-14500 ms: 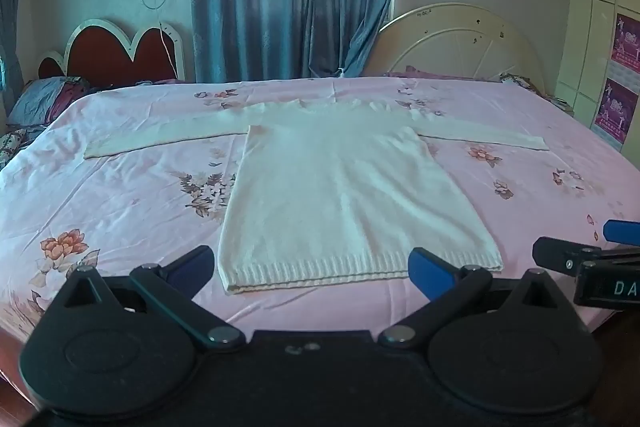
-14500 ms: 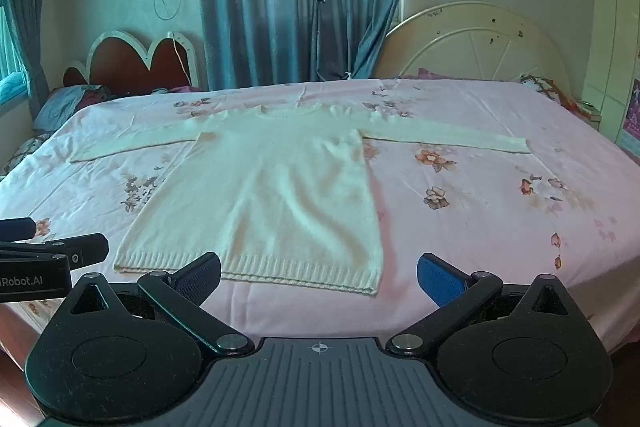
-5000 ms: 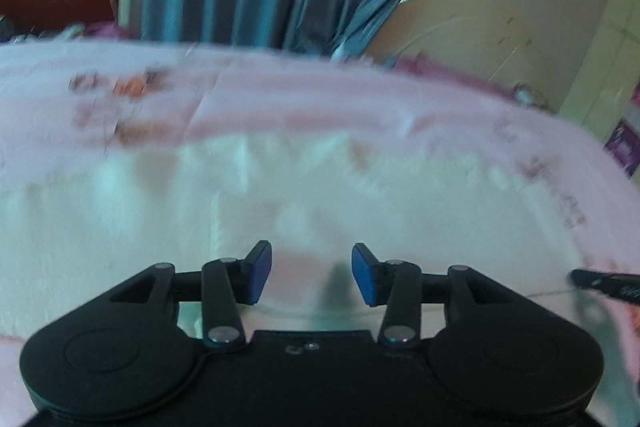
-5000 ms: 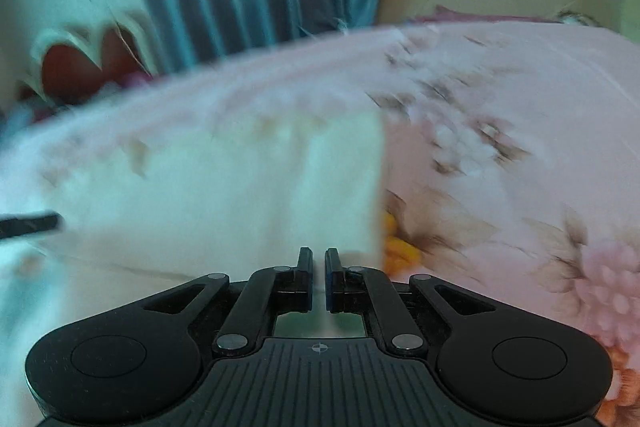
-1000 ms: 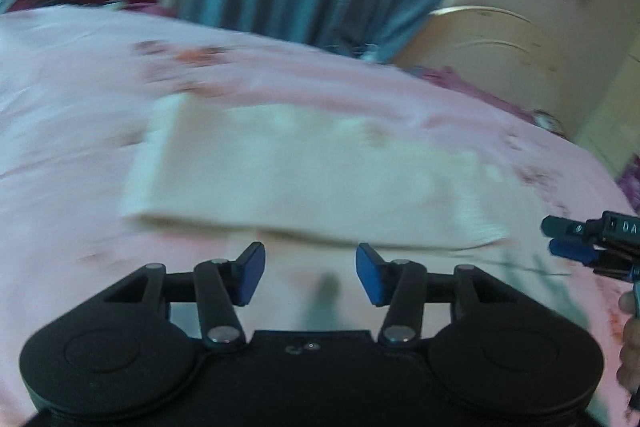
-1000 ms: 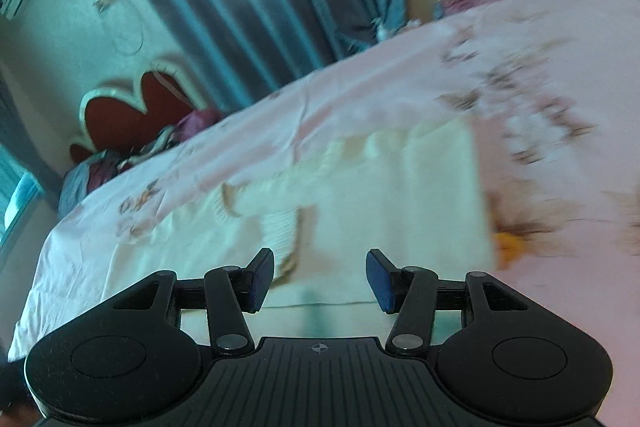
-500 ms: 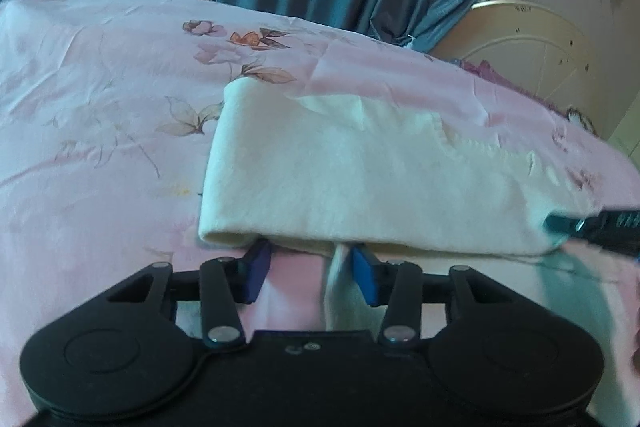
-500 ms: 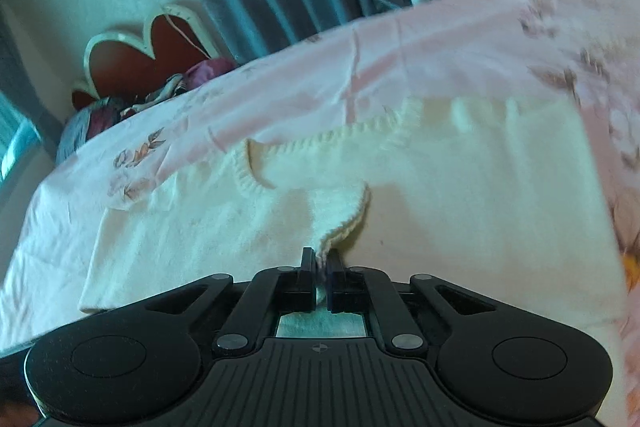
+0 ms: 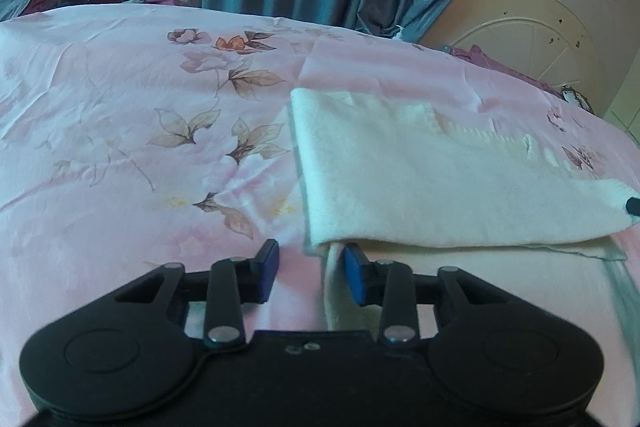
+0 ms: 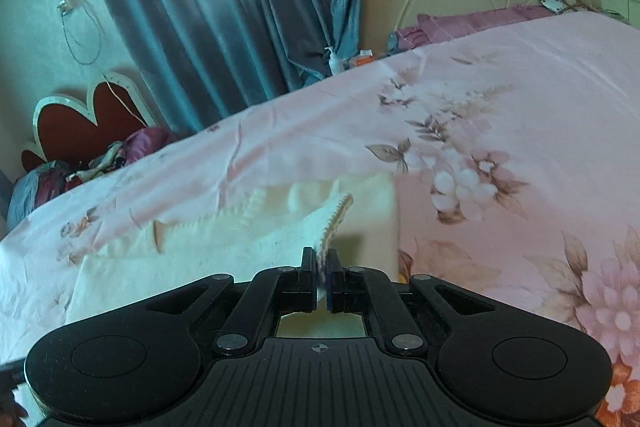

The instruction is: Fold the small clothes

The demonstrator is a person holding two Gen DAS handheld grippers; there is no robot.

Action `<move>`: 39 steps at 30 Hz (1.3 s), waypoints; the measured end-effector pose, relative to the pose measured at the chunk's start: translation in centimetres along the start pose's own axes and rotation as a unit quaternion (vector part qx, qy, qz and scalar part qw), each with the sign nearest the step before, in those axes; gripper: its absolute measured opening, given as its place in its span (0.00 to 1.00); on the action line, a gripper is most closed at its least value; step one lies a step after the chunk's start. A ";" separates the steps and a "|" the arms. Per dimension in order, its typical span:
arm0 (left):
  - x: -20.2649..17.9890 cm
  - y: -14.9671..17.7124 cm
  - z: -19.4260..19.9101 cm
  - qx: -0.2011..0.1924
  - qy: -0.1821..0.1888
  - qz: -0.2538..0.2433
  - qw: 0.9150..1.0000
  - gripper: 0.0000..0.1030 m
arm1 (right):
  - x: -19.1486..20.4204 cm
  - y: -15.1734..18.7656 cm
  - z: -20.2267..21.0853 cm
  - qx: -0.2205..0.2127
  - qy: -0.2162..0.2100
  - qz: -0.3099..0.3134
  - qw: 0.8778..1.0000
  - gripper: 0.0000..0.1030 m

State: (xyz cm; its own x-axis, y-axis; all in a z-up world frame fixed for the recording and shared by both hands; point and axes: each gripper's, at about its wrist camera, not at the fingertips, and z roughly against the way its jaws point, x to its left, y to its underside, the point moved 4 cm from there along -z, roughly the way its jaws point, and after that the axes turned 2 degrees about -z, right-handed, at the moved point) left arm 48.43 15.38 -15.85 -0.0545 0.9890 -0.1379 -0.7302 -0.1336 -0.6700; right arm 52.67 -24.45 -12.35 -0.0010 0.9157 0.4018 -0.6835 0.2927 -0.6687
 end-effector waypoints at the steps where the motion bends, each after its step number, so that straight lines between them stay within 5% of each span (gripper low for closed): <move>1: 0.0 0.0 0.0 0.001 0.001 0.000 1.000 0.30 | 0.0 0.2 0.1 0.001 0.000 0.000 1.000 0.03; 19: -0.3 -0.1 0.0 0.013 0.009 -0.009 1.000 0.24 | -0.8 2.0 -0.6 0.026 0.021 -0.009 0.999 0.03; 23: -0.1 -0.3 0.2 0.024 0.014 -0.021 0.999 0.30 | -1.7 2.4 -1.0 0.039 0.065 -0.011 0.997 0.03; 25: 0.5 -0.6 2.1 -0.002 -0.001 -0.020 1.000 0.33 | -1.2 1.8 1.1 -0.003 0.088 0.010 0.996 0.04; 27: 0.0 -1.2 3.6 -0.042 -0.013 -0.039 0.998 0.36 | 0.2 1.5 2.0 -0.020 0.055 0.028 0.998 0.03; 29: -1.5 -1.7 3.3 -0.057 0.011 -0.047 0.997 0.39 | 1.8 1.8 0.8 0.000 0.038 0.049 0.998 0.03; 33: -4.0 -1.3 -0.4 -0.015 0.049 -0.049 0.997 0.39 | 2.6 3.7 -2.7 0.061 0.033 0.061 0.996 0.03; 39: -3.1 -2.0 0.1 -0.022 0.062 -0.056 0.996 0.43 | 0.3 3.0 -0.5 0.034 0.047 0.045 0.997 0.03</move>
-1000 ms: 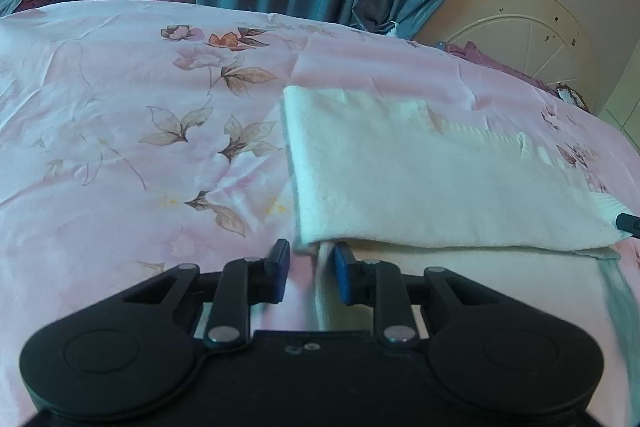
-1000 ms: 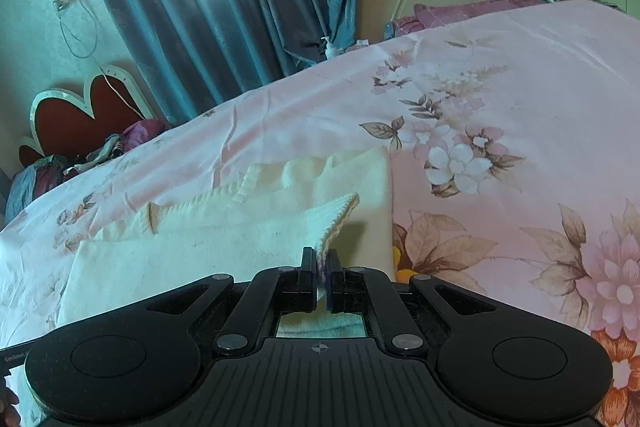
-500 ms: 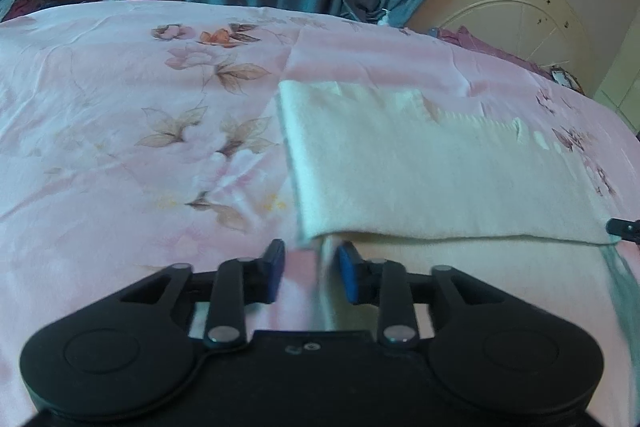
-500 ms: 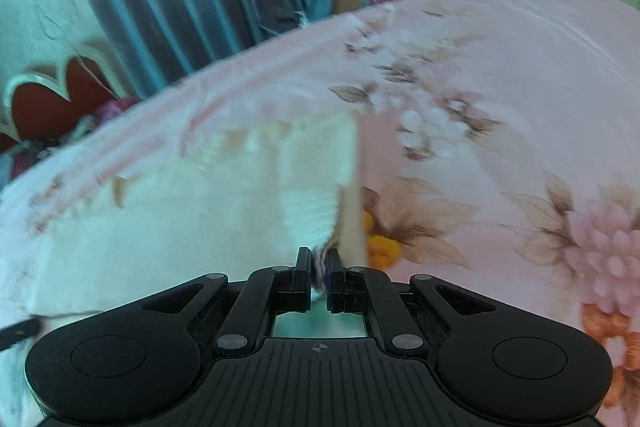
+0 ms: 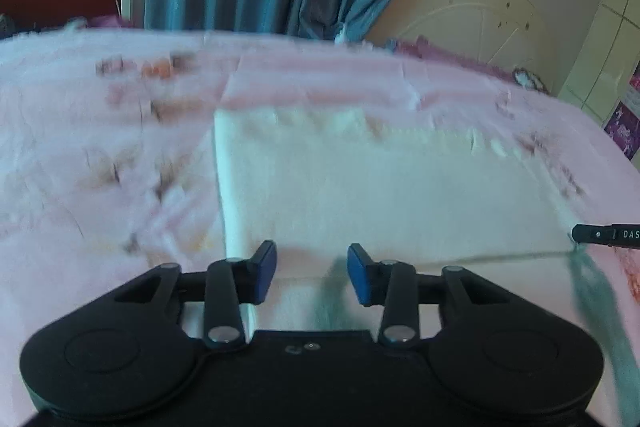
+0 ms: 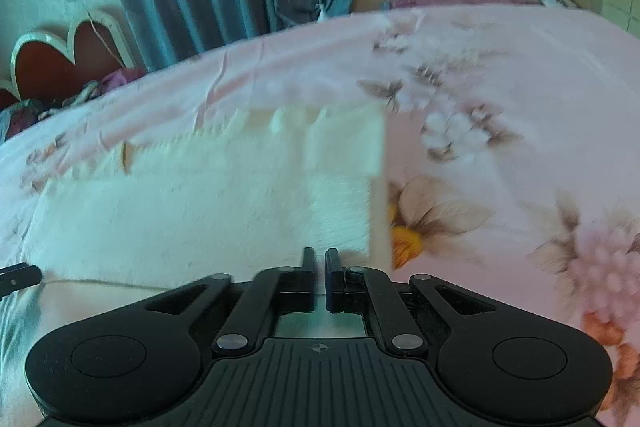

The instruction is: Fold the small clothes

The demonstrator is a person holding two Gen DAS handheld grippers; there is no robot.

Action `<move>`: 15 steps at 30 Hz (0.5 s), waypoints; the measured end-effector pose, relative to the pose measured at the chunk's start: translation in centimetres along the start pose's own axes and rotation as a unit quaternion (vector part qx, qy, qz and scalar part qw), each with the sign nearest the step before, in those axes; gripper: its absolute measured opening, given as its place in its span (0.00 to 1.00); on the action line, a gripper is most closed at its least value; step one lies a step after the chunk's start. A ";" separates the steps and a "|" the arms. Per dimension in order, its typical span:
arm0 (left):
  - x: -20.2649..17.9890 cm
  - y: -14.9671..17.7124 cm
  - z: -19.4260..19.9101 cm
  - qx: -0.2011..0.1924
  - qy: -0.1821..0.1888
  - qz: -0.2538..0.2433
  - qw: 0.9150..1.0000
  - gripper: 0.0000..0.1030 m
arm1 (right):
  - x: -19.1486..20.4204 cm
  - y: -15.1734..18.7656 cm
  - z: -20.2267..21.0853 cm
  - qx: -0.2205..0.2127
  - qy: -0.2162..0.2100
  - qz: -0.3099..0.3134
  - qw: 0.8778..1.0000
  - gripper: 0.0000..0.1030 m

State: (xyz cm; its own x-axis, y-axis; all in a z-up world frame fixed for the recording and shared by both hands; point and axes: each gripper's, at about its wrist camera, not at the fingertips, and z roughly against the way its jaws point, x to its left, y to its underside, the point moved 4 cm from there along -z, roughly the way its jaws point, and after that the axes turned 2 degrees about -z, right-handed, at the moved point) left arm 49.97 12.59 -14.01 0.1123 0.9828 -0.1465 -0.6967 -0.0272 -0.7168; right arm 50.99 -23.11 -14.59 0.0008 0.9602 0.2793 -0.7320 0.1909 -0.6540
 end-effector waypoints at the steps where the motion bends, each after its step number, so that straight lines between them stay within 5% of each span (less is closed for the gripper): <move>1: -0.3 -0.8 -0.1 -0.011 0.000 -0.009 1.000 0.47 | 0.3 -0.5 -0.1 -0.004 -0.011 -0.010 1.000 0.03; 4: -0.6 -3.2 -2.7 -0.009 -0.004 -0.027 1.000 0.50 | 2.0 -2.0 -2.4 0.003 -0.034 -0.016 0.999 0.03; 9: 3.4 -6.1 -9.0 0.016 -0.019 -0.009 1.000 0.50 | 1.3 -3.3 -5.6 0.010 0.014 0.013 1.000 0.03; 15: 3.5 -7.2 -7.1 -0.013 -0.027 -0.011 1.000 0.52 | 0.9 -4.1 -4.7 -0.004 0.027 0.010 1.000 0.04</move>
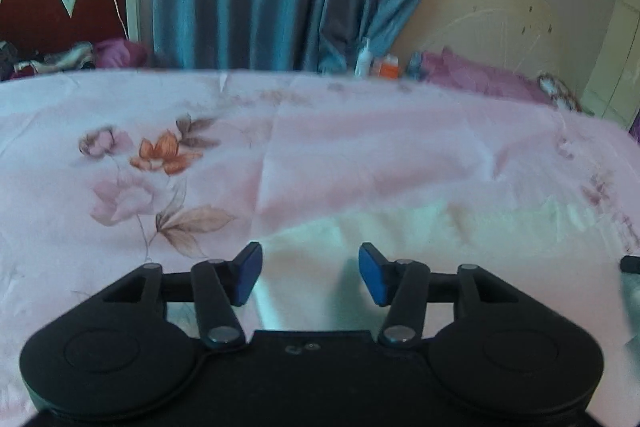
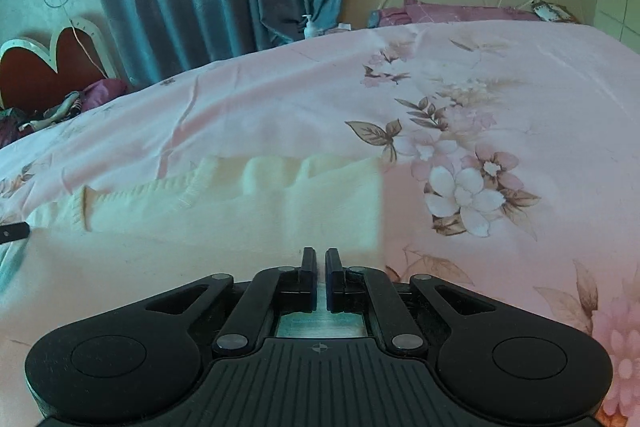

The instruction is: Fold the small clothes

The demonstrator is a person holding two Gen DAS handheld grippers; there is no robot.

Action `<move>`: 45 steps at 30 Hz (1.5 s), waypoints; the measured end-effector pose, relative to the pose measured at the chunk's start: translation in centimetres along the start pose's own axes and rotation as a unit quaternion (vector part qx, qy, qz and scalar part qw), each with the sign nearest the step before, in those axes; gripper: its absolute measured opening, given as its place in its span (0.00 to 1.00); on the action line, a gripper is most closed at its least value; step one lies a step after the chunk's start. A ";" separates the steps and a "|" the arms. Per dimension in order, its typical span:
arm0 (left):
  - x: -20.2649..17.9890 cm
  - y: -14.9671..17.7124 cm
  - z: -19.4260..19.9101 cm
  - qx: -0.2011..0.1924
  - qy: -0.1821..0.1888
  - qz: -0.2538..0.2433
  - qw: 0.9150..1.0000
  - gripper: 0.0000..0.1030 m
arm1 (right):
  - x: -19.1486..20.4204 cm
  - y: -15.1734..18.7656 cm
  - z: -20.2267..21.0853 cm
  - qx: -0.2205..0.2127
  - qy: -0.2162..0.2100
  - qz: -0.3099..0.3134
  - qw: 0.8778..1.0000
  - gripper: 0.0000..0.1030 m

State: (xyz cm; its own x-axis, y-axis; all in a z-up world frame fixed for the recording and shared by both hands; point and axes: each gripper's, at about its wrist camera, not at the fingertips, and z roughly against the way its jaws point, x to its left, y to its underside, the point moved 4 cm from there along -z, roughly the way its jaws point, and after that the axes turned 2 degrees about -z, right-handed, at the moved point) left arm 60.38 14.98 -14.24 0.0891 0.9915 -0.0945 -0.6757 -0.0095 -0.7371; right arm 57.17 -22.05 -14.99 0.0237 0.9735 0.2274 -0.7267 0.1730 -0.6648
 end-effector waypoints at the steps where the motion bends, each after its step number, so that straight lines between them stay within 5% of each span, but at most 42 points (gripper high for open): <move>1: -1.0 0.1 0.4 -0.005 0.012 -0.002 1.000 0.54 | 1.3 0.0 0.1 -0.004 -0.018 0.006 1.000 0.04; 5: -6.1 1.0 0.2 0.000 0.035 -0.053 0.998 0.63 | 7.3 0.3 -1.3 0.014 -0.062 0.053 0.997 0.04; 10: -7.2 1.6 -1.3 0.012 0.039 -0.042 0.998 0.62 | 11.2 1.1 -2.9 0.016 -0.090 0.076 0.993 0.08; 11: -6.9 1.8 -1.6 0.016 0.035 -0.039 0.998 0.62 | 11.6 1.2 -3.1 0.015 -0.096 0.079 0.992 0.30; 13: -6.1 2.1 -2.0 0.018 0.034 -0.041 0.998 0.62 | 12.1 1.7 -3.3 0.008 -0.097 0.109 0.989 0.59; 15: -4.9 2.4 -1.8 0.013 0.030 -0.047 0.998 0.62 | 11.3 2.0 -3.4 -0.002 -0.064 0.129 0.990 0.58; 19: -1.9 3.0 -0.6 0.008 0.001 -0.046 0.999 0.63 | 4.8 1.6 -2.5 -0.011 0.002 0.073 0.997 0.54; 21: -0.9 3.4 -0.1 0.002 0.007 -0.035 0.999 0.63 | 3.0 1.4 -2.4 0.001 -0.017 0.041 0.999 0.54; 25: -2.2 3.1 2.7 -0.023 0.003 -0.022 0.999 0.63 | 4.9 0.3 0.3 -0.035 -0.022 0.058 0.997 0.54; 31: -7.5 5.5 5.2 -0.027 0.030 -0.033 0.999 0.65 | 10.9 4.9 1.8 0.013 -0.095 0.117 0.989 0.54; 34: -7.6 7.1 4.7 -0.006 0.016 -0.039 0.999 0.63 | 11.2 6.6 1.7 0.015 -0.084 0.143 0.986 0.54; 40: -5.3 7.8 5.6 -0.002 -0.005 -0.060 0.998 0.62 | 2.6 5.3 2.2 0.000 0.034 0.088 0.996 0.54; 45: -4.3 8.2 6.0 0.000 -0.004 -0.050 0.999 0.62 | -0.8 4.3 3.9 -0.013 0.014 0.009 1.000 0.54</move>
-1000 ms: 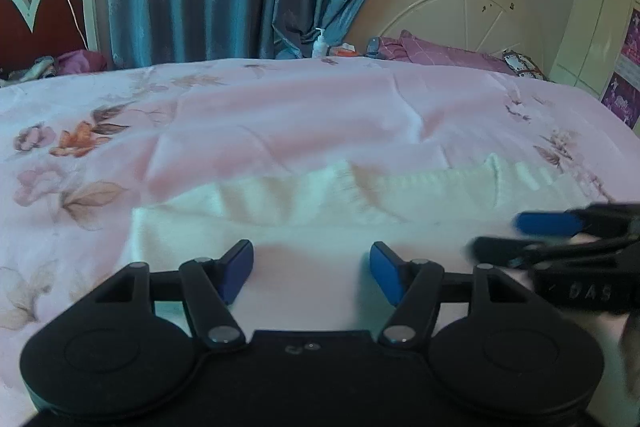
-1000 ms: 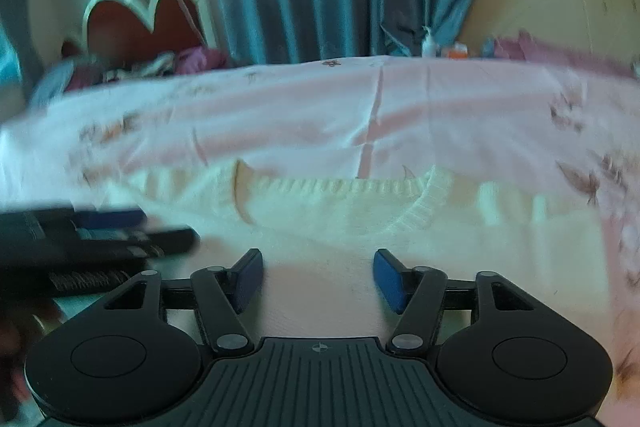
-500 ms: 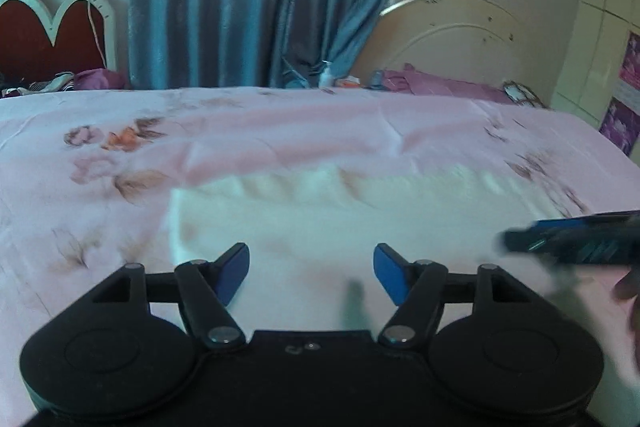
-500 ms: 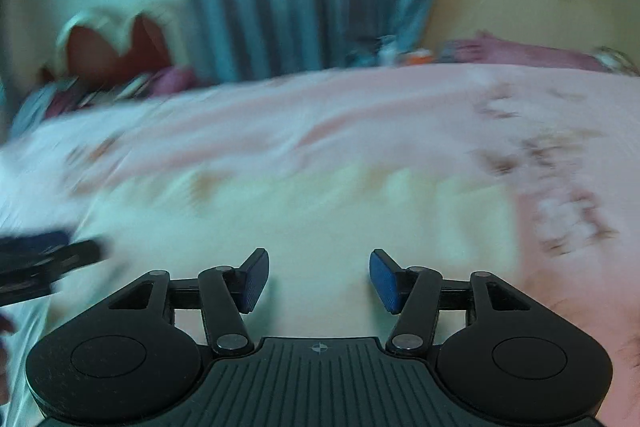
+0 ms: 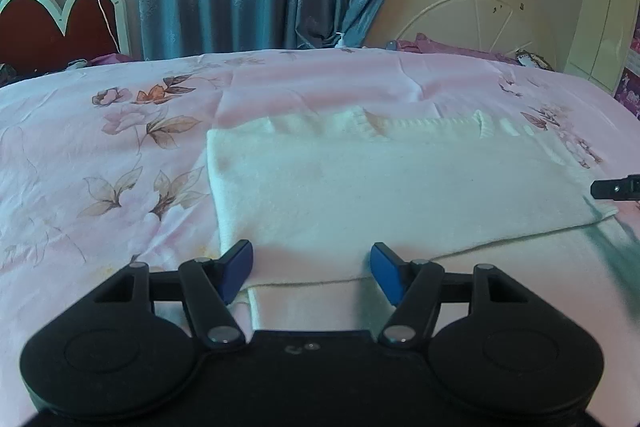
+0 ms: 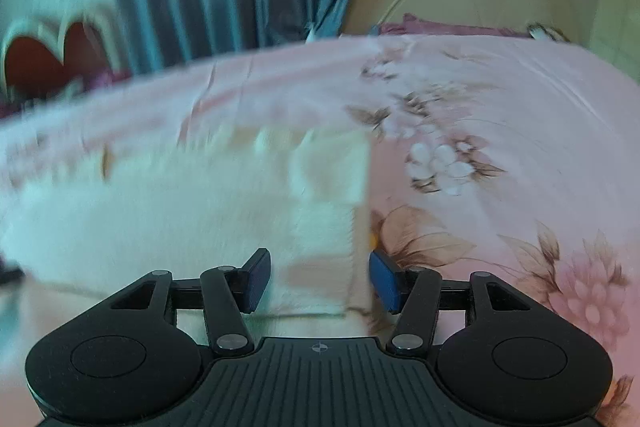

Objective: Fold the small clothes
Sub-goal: 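Grasp the hem again with the right gripper and straighten the folded side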

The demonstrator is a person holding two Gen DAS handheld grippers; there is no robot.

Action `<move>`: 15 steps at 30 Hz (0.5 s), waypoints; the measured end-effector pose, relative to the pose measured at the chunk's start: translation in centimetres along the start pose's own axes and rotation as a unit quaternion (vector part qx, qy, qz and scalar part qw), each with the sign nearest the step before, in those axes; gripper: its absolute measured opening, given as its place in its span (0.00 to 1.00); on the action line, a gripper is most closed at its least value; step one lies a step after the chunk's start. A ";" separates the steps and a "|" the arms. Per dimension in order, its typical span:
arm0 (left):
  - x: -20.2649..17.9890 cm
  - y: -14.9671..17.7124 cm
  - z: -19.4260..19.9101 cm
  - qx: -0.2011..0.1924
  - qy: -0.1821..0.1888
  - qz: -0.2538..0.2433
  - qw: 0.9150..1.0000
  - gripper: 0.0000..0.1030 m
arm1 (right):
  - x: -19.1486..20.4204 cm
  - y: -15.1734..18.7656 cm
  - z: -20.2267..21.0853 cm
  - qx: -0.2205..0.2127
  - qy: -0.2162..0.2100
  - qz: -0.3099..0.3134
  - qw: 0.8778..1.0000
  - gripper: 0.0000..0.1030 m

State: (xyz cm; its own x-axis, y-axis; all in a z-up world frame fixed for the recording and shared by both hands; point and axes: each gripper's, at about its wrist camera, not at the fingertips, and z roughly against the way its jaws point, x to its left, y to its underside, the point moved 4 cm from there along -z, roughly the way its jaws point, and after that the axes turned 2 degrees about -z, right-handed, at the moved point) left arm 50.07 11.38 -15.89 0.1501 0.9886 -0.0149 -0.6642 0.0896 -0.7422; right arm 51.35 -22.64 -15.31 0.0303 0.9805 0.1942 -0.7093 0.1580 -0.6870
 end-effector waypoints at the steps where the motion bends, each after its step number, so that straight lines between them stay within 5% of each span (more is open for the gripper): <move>1: 0.0 0.0 0.0 0.001 0.000 -0.004 1.000 0.62 | 0.0 0.2 -0.2 0.010 -0.005 -0.001 1.000 0.44; 2: -0.1 0.1 -0.1 0.002 0.000 -0.007 1.000 0.62 | -0.1 0.5 -0.5 0.022 -0.003 0.000 1.000 0.32; 15: -1.0 0.5 -0.6 0.015 -0.009 -0.054 0.998 0.68 | 0.7 0.4 -1.2 0.039 0.031 0.042 0.998 0.32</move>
State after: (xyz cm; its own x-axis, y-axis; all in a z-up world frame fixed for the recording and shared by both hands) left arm 50.03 10.36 -16.58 0.2092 0.9749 0.0765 -0.6669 0.1994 -0.7180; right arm 51.91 -21.73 -16.33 0.0102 0.9956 0.0934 -0.7643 0.0680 -0.6412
